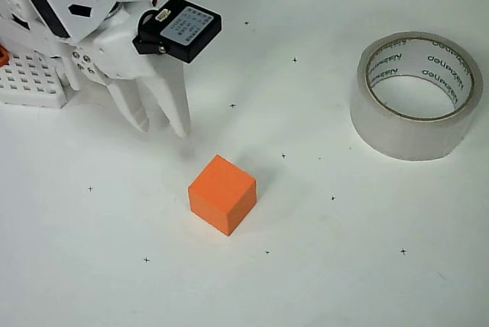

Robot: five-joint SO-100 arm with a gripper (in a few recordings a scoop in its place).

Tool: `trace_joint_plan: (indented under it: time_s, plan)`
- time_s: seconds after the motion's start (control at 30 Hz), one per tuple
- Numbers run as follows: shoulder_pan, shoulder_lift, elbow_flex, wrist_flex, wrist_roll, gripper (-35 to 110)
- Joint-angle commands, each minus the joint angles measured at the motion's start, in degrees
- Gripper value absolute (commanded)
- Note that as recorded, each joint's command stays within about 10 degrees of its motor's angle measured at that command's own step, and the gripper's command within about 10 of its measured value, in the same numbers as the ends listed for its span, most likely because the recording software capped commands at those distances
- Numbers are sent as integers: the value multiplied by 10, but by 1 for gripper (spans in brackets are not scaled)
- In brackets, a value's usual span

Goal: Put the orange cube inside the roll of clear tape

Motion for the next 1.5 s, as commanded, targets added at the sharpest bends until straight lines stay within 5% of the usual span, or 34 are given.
trace_joint_plan:
  time_s: [0.0,1.47]
  plan:
    - [8,-49,-64,-57,-19,31]
    - [33,-411,-278,-207,-90,39]
